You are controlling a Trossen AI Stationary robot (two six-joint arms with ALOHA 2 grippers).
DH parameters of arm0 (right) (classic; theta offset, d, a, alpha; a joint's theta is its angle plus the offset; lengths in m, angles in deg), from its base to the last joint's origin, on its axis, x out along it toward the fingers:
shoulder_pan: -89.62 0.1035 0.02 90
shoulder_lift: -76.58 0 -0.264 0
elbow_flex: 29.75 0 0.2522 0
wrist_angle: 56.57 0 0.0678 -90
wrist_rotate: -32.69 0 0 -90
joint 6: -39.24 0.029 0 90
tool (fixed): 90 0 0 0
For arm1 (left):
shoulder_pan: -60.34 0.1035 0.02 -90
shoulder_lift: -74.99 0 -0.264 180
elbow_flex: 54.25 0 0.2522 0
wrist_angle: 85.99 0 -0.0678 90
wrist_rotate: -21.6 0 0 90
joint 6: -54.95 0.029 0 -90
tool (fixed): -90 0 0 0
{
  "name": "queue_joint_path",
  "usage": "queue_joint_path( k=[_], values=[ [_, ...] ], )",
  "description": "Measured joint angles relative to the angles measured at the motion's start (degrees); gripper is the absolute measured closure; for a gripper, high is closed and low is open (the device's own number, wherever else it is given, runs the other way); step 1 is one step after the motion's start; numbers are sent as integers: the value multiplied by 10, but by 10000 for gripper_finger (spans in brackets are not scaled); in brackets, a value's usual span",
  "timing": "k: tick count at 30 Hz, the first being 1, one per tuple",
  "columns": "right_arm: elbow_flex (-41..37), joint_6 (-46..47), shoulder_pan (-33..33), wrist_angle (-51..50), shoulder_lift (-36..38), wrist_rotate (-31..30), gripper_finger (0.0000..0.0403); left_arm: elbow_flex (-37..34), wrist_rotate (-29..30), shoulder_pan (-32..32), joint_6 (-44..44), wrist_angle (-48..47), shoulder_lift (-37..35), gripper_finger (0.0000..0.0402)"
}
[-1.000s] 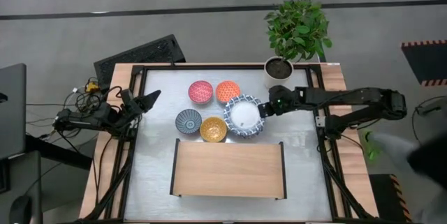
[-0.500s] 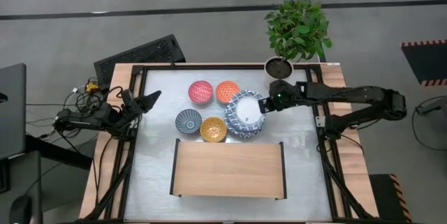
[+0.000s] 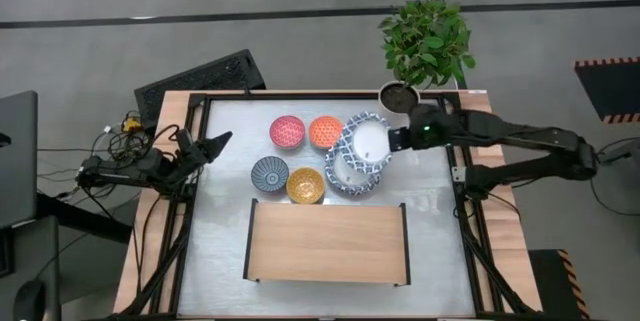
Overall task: Place and stack bowls onto a shelf
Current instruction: Put the white patterned bowl on the shelf
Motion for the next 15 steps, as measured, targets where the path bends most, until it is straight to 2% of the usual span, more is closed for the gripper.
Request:
queue_joint_path(
  k=[4, 9, 15],
  values=[
    [13, 2, 13, 17, 46, 39, 379, 0, 6, 0, 0, 0, 0, 273],
    [27, -5, 41, 34, 90, 155, 379, 0, 10, 0, -1, 0, 0, 273],
    [30, 20, 121, 33, 112, 229, 379, 0, 10, 0, -6, 1, 0, 273]
  ],
)
